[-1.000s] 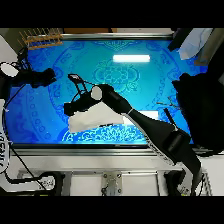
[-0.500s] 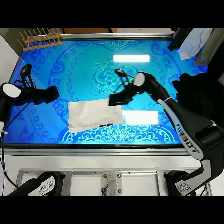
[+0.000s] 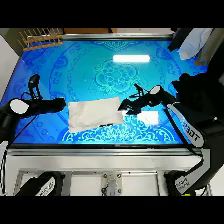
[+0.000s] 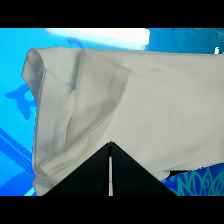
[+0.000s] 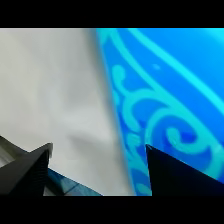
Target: Fold the clothes and pants, and hang the long-sleeved shirts on hangers.
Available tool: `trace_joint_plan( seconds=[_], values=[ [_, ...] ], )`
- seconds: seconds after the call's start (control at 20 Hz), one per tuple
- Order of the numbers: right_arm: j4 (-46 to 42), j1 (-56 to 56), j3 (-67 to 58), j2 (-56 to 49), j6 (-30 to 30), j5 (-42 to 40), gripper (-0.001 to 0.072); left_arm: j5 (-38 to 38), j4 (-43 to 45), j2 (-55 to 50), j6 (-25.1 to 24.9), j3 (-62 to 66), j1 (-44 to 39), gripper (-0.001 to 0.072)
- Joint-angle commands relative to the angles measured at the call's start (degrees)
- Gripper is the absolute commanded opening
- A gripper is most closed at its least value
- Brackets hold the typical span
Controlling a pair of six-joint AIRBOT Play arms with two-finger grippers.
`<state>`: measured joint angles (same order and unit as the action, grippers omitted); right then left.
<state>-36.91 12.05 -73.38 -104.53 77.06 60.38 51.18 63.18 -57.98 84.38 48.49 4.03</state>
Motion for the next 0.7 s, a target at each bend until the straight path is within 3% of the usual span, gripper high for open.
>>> trace_joint_plan(
  seconds=[0.0, 0.15, 0.2, 0.25, 0.35, 0.4, 0.45, 0.55, 0.65],
  values=[
    [10.6, 3.7, 0.2, -2.9, -5.3, -4.6, 0.0654, -0.4, -0.3, 0.6, 0.1, -0.5, -0.5, 0.0006],
    [12.2, 8.6, -2.5, -4.9, -5.7, -4.9, 0.0653, -0.4, -0.3, 0.6, 0.1, -0.5, -0.5, 0.0006],
    [12.2, 10.0, -3.5, -5.4, -6.5, -4.9, 0.0599, -0.3, -0.3, 0.6, 0.2, -0.5, -0.5, 0.0007],
    [12.2, 11.3, -4.5, -5.7, -7.9, -4.9, 0.0444, -0.3, -0.3, 0.6, 0.8, -0.5, -0.5, 0.0006],
    [12.2, 12.8, -5.9, -5.8, -10.9, -5.1, 0.025, -0.2, -0.3, 0.6, 1.2, -0.5, -0.5, 0.0006],
    [12.1, 13.0, -6.7, -5.8, -12.6, -4.9, 0.0071, -0.2, -0.3, 0.6, 1.2, -0.5, -0.5, 0.0007],
    [12.0, 13.0, -7.5, -5.6, -12.7, -4.9, 0.001, -0.2, -0.3, 0.6, 1.2, -0.5, -0.5, 0.0006],
    [8.2, 11.4, -9.6, -4.0, -9.8, -4.2, 0.001, 0.0, -0.3, 0.6, 1.2, -0.5, -0.5, 0.0006],
    [-2.1, 7.3, -12.8, -0.7, -4.1, -1.7, 0.001, 0.1, -0.3, 0.6, 1.2, -0.5, -0.5, 0.0006]
  ],
)
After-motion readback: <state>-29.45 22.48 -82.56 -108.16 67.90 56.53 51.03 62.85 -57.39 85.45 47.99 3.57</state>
